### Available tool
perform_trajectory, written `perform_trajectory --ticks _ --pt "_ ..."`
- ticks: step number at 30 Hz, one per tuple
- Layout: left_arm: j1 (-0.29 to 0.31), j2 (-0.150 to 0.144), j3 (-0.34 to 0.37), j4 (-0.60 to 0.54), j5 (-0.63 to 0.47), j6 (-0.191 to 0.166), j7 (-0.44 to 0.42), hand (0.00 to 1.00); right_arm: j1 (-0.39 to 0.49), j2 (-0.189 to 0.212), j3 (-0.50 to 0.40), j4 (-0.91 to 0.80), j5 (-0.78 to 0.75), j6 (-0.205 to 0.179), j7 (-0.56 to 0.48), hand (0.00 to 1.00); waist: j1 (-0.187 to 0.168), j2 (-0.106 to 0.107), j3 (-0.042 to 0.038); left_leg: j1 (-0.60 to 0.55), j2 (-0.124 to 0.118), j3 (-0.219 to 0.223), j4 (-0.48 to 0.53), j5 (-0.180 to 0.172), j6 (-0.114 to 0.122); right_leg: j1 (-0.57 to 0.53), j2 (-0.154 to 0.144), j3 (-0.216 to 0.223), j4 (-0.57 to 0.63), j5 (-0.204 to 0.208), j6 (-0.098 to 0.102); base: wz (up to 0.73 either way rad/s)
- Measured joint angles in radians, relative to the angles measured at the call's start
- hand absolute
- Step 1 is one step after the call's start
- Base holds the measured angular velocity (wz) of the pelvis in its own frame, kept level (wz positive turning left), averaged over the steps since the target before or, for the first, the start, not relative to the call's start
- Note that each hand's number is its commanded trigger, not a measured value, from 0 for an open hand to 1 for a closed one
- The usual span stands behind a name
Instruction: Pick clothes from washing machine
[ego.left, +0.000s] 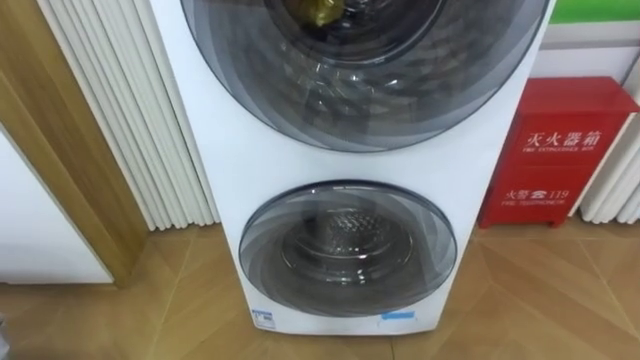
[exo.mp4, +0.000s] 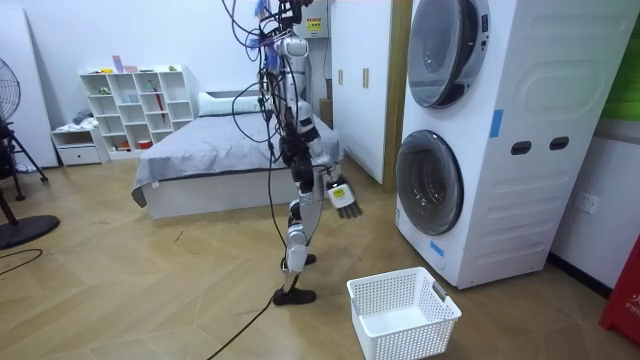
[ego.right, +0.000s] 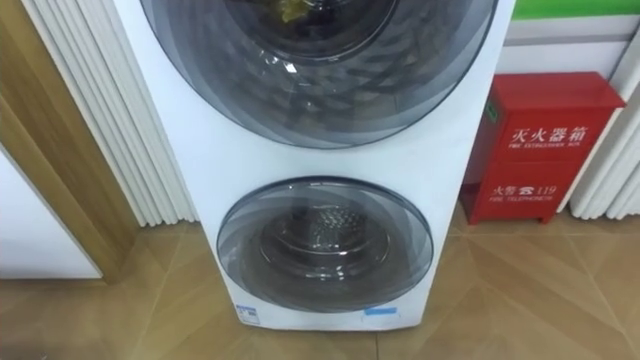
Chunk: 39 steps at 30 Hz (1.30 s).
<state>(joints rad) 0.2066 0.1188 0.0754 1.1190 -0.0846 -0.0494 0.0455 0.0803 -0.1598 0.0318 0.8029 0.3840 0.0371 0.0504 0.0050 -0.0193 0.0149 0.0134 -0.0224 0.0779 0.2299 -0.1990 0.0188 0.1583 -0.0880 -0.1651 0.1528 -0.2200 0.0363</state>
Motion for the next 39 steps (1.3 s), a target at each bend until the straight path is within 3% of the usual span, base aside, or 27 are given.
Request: perform_trajectory --ticks 6,8,11,20,25,29,39 --pt "-0.008 0.027 0.027 0.001 0.037 0.011 -0.017 0.0 -0.143 -0.062 -0.068 -0.346 -0.035 -0.011 -0.061 0.0 0.003 -0.032 0.0019 -0.002 0.001 0.0 0.007 -0.001 0.001 -0.003 0.0 -0.002 0.007 0.001 0.001 0.01" --pt "-0.006 0.032 0.042 0.0 0.05 0.028 -0.017 0.0 -0.196 -0.081 -0.099 -0.41 -0.035 -0.018 -0.084 0.0 0.007 -0.043 -0.0036 -0.003 0.001 0.0 0.006 -0.001 0.001 0.0 0.0 -0.003 0.012 0.003 0.004 0.04" --pt "-0.005 0.039 0.039 -0.001 0.069 0.049 -0.014 0.0 -0.228 -0.085 -0.113 -0.463 -0.03 -0.02 -0.127 0.0 0.02 -0.044 -0.0105 0.002 0.0 0.002 0.005 -0.001 0.002 -0.002 -0.002 -0.015 0.017 0.005 0.008 0.09" --pt "-0.003 0.039 0.041 -0.004 0.128 0.081 -0.016 0.0 -0.373 -0.124 -0.112 -0.61 -0.078 -0.008 -0.199 0.0 0.049 -0.045 -0.0123 0.014 0.001 0.004 -0.015 -0.001 0.002 -0.001 0.0 -0.016 0.016 0.005 0.008 -0.01" --pt "0.0 0.051 0.04 -0.009 0.187 0.093 -0.016 0.0 -0.393 -0.128 -0.125 -0.612 -0.078 -0.001 -0.259 0.0 0.06 -0.064 -0.0116 0.016 0.001 0.001 -0.018 -0.001 0.002 0.0 0.001 -0.017 0.016 0.005 0.008 0.02" --pt "0.003 0.054 0.03 -0.007 0.198 0.107 -0.01 0.0 -0.415 -0.129 -0.125 -0.612 -0.079 0.008 -0.292 0.0 0.059 -0.075 -0.0051 0.016 0.002 0.0 -0.019 -0.001 0.002 -0.001 0.001 -0.035 0.016 0.005 0.008 0.0" --pt "0.008 0.061 0.02 -0.042 0.213 0.142 -0.012 0.0 -0.505 -0.194 -0.131 -0.614 -0.079 0.058 -0.349 0.0 0.056 -0.08 -0.0102 0.001 0.002 -0.026 -0.025 0.0 0.001 -0.016 0.001 -0.068 0.019 0.005 0.008 0.02"
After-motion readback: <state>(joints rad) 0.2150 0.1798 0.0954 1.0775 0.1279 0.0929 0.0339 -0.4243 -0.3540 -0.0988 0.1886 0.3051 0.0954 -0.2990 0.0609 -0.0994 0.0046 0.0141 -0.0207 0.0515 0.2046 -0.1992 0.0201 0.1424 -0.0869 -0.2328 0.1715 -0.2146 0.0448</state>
